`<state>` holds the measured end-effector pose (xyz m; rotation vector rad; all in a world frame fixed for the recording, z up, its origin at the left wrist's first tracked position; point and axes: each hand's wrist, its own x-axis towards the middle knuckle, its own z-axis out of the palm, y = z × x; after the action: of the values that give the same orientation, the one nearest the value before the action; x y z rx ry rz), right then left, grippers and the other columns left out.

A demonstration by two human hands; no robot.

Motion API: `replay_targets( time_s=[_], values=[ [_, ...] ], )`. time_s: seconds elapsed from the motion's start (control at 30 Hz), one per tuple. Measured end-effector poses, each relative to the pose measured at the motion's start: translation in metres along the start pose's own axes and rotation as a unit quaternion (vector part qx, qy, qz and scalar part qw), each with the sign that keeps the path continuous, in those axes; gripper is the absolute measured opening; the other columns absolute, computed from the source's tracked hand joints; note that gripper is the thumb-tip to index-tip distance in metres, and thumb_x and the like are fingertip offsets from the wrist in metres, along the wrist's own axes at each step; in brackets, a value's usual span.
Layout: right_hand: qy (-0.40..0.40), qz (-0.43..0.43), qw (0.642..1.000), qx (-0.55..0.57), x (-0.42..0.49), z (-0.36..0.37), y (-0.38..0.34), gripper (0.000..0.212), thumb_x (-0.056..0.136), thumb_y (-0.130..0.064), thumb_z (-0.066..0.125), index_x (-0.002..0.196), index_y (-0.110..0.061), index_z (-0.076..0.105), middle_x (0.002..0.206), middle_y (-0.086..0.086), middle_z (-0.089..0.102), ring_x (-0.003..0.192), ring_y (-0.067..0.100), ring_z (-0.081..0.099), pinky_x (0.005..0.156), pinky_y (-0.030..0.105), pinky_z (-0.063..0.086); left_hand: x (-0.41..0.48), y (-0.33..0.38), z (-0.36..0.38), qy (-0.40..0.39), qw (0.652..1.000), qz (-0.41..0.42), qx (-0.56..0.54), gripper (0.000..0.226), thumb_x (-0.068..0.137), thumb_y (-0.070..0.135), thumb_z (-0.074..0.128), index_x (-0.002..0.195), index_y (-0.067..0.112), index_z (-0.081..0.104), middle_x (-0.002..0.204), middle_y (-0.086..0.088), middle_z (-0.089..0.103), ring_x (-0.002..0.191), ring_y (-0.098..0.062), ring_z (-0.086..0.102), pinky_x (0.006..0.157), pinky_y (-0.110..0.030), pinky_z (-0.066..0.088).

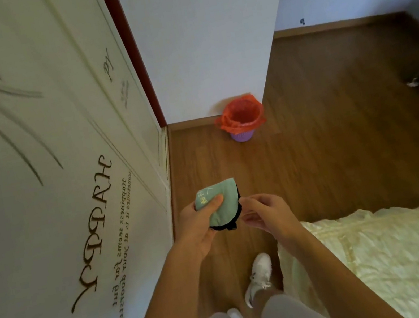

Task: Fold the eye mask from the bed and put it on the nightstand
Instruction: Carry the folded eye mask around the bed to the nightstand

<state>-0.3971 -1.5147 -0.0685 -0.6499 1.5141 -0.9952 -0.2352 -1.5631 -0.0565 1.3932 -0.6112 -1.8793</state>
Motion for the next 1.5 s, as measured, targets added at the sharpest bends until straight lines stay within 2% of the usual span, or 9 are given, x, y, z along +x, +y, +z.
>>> replay_targets(
  time_s=[0.33,0.67,0.77,0.87,1.0,1.17,1.23,1.33,1.5],
  values=[
    [0.017,-0.020,0.999,0.019,0.145,-0.055,-0.071,0.031,0.090,-0.032,0.073,0.111,-0.010,0.071,0.104,0.011,0.077,0.095,0.023,0.075,0.086,0.036,0.063,0.134,0.074,0.087,-0.024,0.998,0.008,0.049,0.028,0.084,0.008,0.073,0.110,0.003,0.067,0.098,-0.013,0.075,0.083,-0.023,0.074,0.068,-0.036,0.062],
    [0.077,-0.026,0.992,0.094,0.264,-0.179,-0.162,0.031,0.087,-0.036,0.075,0.106,-0.011,0.075,0.101,0.012,0.079,0.092,0.021,0.076,0.071,0.024,0.060,0.249,0.140,0.271,-0.093,0.986,0.003,0.135,0.028,0.084,0.009,0.071,0.112,0.005,0.066,0.106,-0.017,0.074,0.090,-0.026,0.072,0.066,-0.034,0.062],
    [0.108,-0.017,0.987,0.120,0.278,-0.219,-0.170,0.033,0.087,-0.039,0.075,0.107,-0.013,0.074,0.102,0.009,0.080,0.095,0.024,0.076,0.078,0.029,0.061,0.268,0.141,0.326,-0.126,0.978,-0.010,0.163,0.024,0.086,0.008,0.070,0.109,0.010,0.066,0.099,-0.011,0.074,0.088,-0.025,0.072,0.064,-0.033,0.062],
    [0.153,-0.012,0.977,0.148,0.288,-0.262,-0.174,0.032,0.086,-0.039,0.075,0.105,-0.013,0.076,0.100,0.010,0.080,0.097,0.027,0.076,0.080,0.031,0.062,0.286,0.135,0.380,-0.160,0.969,-0.027,0.186,0.028,0.085,0.008,0.070,0.112,0.011,0.063,0.106,-0.013,0.072,0.095,-0.026,0.069,0.068,-0.034,0.062],
    [0.213,-0.005,0.960,0.183,0.291,-0.322,-0.174,0.030,0.089,-0.038,0.073,0.106,-0.014,0.075,0.100,0.007,0.081,0.095,0.021,0.076,0.078,0.029,0.061,0.312,0.119,0.450,-0.200,0.952,-0.070,0.219,0.027,0.084,0.007,0.070,0.110,0.011,0.063,0.107,-0.013,0.071,0.098,-0.027,0.069,0.075,-0.037,0.060],
    [0.291,-0.002,0.933,0.211,0.308,-0.396,-0.170,0.060,0.067,-0.058,0.075,0.108,-0.014,0.076,0.102,0.007,0.081,0.098,0.023,0.075,0.089,0.041,0.062,0.348,0.095,0.540,-0.259,0.923,-0.124,0.258,0.027,0.083,0.006,0.072,0.110,0.007,0.064,0.108,-0.016,0.072,0.102,-0.030,0.068,0.082,-0.042,0.057],
    [0.322,0.003,0.921,0.221,0.317,-0.428,-0.174,0.051,0.073,-0.053,0.076,0.106,-0.014,0.077,0.103,0.008,0.080,0.099,0.024,0.074,0.092,0.044,0.061,0.366,0.085,0.580,-0.281,0.906,-0.137,0.285,0.029,0.083,0.007,0.072,0.111,0.007,0.064,0.110,-0.017,0.071,0.103,-0.031,0.068,0.081,-0.042,0.058],
    [0.365,0.007,0.902,0.232,0.330,-0.479,-0.186,0.030,0.088,-0.038,0.071,0.104,-0.013,0.077,0.105,0.008,0.078,0.099,0.023,0.073,0.088,0.038,0.062,0.393,0.075,0.647,-0.317,0.880,-0.155,0.317,0.034,0.083,0.010,0.074,0.115,0.007,0.064,0.113,-0.018,0.071,0.104,-0.031,0.068,0.082,-0.043,0.058],
    [0.433,0.022,0.870,0.236,0.345,-0.563,-0.210,0.034,0.086,-0.043,0.072,0.107,-0.016,0.074,0.106,0.006,0.077,0.100,0.019,0.072,0.084,0.032,0.062,0.427,0.062,0.757,-0.364,0.843,-0.190,0.347,0.036,0.081,0.010,0.076,0.115,0.006,0.064,0.111,-0.017,0.072,0.102,-0.030,0.069,0.082,-0.042,0.059]
  ],
)
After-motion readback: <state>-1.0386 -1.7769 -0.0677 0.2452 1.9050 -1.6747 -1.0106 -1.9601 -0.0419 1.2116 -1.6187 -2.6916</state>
